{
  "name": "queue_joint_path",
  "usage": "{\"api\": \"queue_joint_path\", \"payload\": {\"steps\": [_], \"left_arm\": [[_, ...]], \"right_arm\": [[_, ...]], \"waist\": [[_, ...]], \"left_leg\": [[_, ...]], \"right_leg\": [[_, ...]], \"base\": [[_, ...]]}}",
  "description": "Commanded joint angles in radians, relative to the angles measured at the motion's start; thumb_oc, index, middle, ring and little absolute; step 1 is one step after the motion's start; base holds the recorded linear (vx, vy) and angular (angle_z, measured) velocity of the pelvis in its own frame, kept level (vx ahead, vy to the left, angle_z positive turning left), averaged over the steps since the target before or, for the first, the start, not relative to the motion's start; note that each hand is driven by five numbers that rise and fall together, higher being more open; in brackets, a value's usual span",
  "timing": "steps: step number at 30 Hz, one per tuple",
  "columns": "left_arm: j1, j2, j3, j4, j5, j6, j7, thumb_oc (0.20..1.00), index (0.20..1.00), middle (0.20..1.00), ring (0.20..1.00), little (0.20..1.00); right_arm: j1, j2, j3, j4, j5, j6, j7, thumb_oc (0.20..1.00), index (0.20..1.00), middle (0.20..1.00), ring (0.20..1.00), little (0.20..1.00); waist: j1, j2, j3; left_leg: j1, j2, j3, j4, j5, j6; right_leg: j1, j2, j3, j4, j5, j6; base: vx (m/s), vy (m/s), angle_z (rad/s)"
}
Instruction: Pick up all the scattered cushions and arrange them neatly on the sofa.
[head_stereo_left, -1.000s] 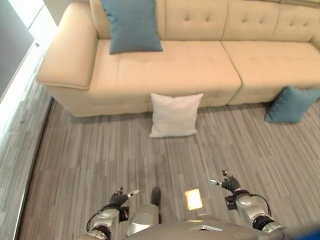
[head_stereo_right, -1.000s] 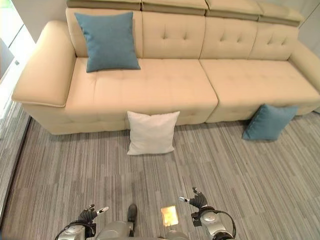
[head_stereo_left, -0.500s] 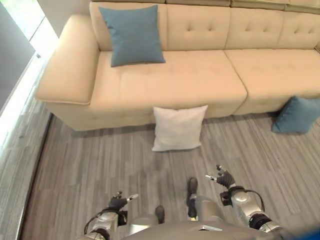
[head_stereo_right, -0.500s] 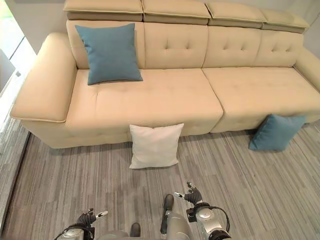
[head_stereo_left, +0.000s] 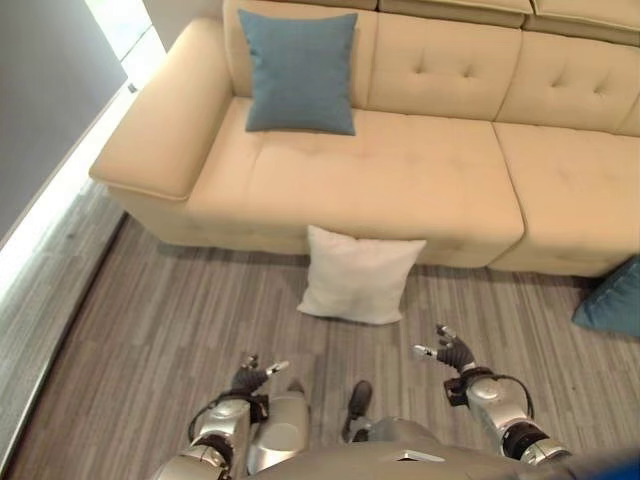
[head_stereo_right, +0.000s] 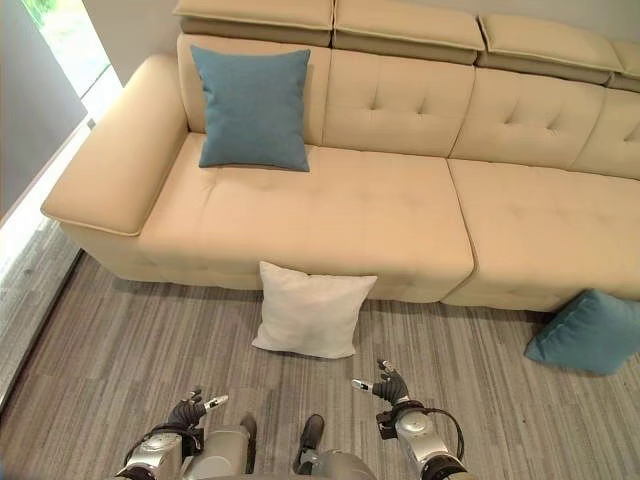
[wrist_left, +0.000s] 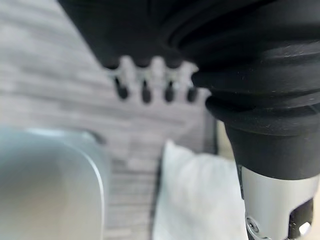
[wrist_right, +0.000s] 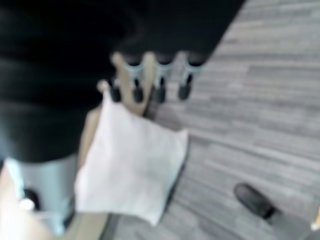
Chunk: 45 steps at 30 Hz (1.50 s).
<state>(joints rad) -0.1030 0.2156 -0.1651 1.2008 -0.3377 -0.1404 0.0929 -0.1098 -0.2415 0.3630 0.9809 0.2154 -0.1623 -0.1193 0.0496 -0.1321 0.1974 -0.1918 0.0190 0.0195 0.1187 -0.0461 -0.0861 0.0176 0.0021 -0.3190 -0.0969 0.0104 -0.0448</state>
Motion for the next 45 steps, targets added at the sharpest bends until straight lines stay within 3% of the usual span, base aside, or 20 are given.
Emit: {"api": "queue_joint_path", "payload": {"steps": [1, 7, 10, 13, 17, 20, 25, 31, 37, 39, 41, 45], "left_arm": [[0.02, 0.007, -0.028, 0.024, 0.006, -0.01, 0.016, 1.0, 1.0, 1.0, 1.0, 1.0], [0.029, 0.013, -0.015, 0.032, 0.007, -0.008, 0.018, 1.0, 1.0, 1.0, 1.0, 1.0], [0.017, 0.037, -0.016, 0.018, 0.006, -0.01, 0.016, 1.0, 1.0, 1.0, 1.0, 1.0], [0.009, 0.046, -0.017, 0.018, 0.017, -0.012, 0.014, 1.0, 1.0, 1.0, 1.0, 1.0], [0.0, 0.053, -0.011, 0.021, 0.018, -0.012, 0.017, 1.0, 1.0, 1.0, 1.0, 1.0], [0.006, 0.05, -0.01, 0.017, 0.015, -0.021, 0.02, 1.0, 1.0, 1.0, 1.0, 1.0], [-0.017, 0.044, -0.016, -0.011, -0.019, -0.033, 0.033, 1.0, 1.0, 1.0, 1.0, 1.0], [-0.136, 0.051, -0.046, -0.155, -0.126, -0.094, 0.129, 1.0, 1.0, 1.0, 1.0, 1.0], [-0.317, 0.078, -0.084, -0.206, -0.156, -0.133, 0.225, 1.0, 1.0, 1.0, 1.0, 1.0], [-0.378, 0.094, -0.089, -0.208, -0.16, -0.144, 0.251, 1.0, 1.0, 1.0, 1.0, 1.0], [-0.5, 0.121, -0.113, -0.223, -0.173, -0.158, 0.294, 1.0, 1.0, 1.0, 1.0, 1.0], [-0.621, 0.159, -0.136, -0.245, -0.159, -0.162, 0.336, 1.0, 1.0, 1.0, 1.0, 1.0]], "right_arm": [[0.009, -0.028, -0.013, -0.032, 0.028, -0.036, 0.001, 1.0, 1.0, 1.0, 1.0, 1.0], [-0.01, -0.005, -0.023, -0.026, 0.014, -0.032, 0.001, 1.0, 1.0, 1.0, 1.0, 1.0], [-0.03, -0.001, -0.017, -0.04, 0.011, -0.031, 0.004, 1.0, 1.0, 1.0, 1.0, 1.0], [-0.03, -0.006, -0.014, -0.054, 0.011, -0.03, 0.009, 1.0, 1.0, 1.0, 1.0, 1.0], [-0.039, -0.014, -0.006, -0.082, 0.001, -0.032, 0.008, 1.0, 1.0, 1.0, 1.0, 1.0], [-0.027, -0.022, -0.005, -0.098, 0.0, -0.037, 0.01, 1.0, 1.0, 1.0, 1.0, 1.0], [-0.037, -0.037, -0.006, -0.105, 0.005, -0.047, -0.004, 1.0, 1.0, 1.0, 1.0, 1.0], [-0.122, -0.072, -0.01, -0.122, 0.021, -0.069, -0.089, 1.0, 1.0, 1.0, 1.0, 1.0], [-0.28, -0.116, -0.01, -0.109, 0.023, -0.083, -0.196, 1.0, 1.0, 1.0, 1.0, 1.0], [-0.341, -0.137, -0.015, -0.09, 0.028, -0.091, -0.232, 1.0, 1.0, 1.0, 1.0, 1.0], [-0.459, -0.187, -0.009, -0.072, 0.014, -0.095, -0.295, 1.0, 1.0, 1.0, 1.0, 1.0], [-0.583, -0.23, 0.001, -0.042, 0.002, -0.095, -0.349, 1.0, 1.0, 1.0, 1.0, 1.0]], "waist": [[0.017, 0.019, 0.001], [0.03, 0.027, -0.017], [0.02, 0.041, -0.003], [0.01, 0.043, -0.002], [0.009, 0.044, 0.006], [-0.003, 0.041, 0.012], [-0.005, 0.036, 0.039], [0.004, 0.037, 0.13], [-0.007, 0.052, 0.173], [-0.015, 0.062, 0.178], [-0.024, 0.075, 0.184], [-0.032, 0.086, 0.197]], "left_leg": [[0.024, -0.022, -0.005, 0.006, 0.089, 0.022], [0.103, -0.055, -0.007, -0.024, 0.033, 0.079], [0.129, -0.058, 0.003, -0.016, 0.008, 0.105], [0.145, -0.067, -0.006, -0.012, -0.014, 0.112], [0.157, -0.062, -0.003, -0.012, -0.034, 0.105], [0.155, -0.059, -0.014, 0.005, -0.038, 0.098], [0.11, -0.052, -0.031, 0.004, -0.019, 0.075], [-0.094, -0.039, -0.09, 0.025, 0.049, 0.04], [-0.302, -0.038, -0.09, 0.077, 0.075, 0.034], [-0.386, -0.041, -0.086, 0.112, 0.074, 0.036], [-0.511, -0.043, -0.083, 0.187, 0.034, 0.034], [-0.664, -0.048, -0.072, 0.263, 0.018, 0.045]], "right_leg": [[0.025, -0.056, 0.101, 0.12, -0.061, 0.113], [-0.01, -0.109, 0.114, 0.272, -0.063, 0.157], [-0.076, -0.135, 0.144, 0.414, -0.02, 0.183], [-0.095, -0.136, 0.177, 0.389, -0.02, 0.175], [-0.124, -0.149, 0.159, 0.29, -0.005, 0.17], [-0.125, -0.136, 0.192, 0.283, -0.006, 0.176], [-0.132, -0.124, 0.168, 0.248, -0.024, 0.158], [-0.271, -0.132, 0.077, 0.25, -0.021, 0.136], [-0.492, -0.157, 0.066, 0.343, -0.022, 0.133], [-0.583, -0.168, 0.079, 0.392, -0.025, 0.133], [-0.709, -0.185, 0.102, 0.478, -0.064, 0.141], [-0.867, -0.208, 0.131, 0.562, -0.068, 0.145]], "base": [[0.18, 0.113, -0.11], [0.2, 0.213, -0.42], [0.14, 0.185, -0.19], [0.1, 0.07, -0.09], [0.1, -0.045, -0.08], [0.09, -0.071, -0.05], [-0.05, -0.116, 0.07], [-0.17, -0.121, 0.4], [-0.13, 0.007, 0.16], [-0.08, 0.073, 0.09], [-0.04, 0.083, 0.08], [-0.05, 0.114, 0.01]]}}
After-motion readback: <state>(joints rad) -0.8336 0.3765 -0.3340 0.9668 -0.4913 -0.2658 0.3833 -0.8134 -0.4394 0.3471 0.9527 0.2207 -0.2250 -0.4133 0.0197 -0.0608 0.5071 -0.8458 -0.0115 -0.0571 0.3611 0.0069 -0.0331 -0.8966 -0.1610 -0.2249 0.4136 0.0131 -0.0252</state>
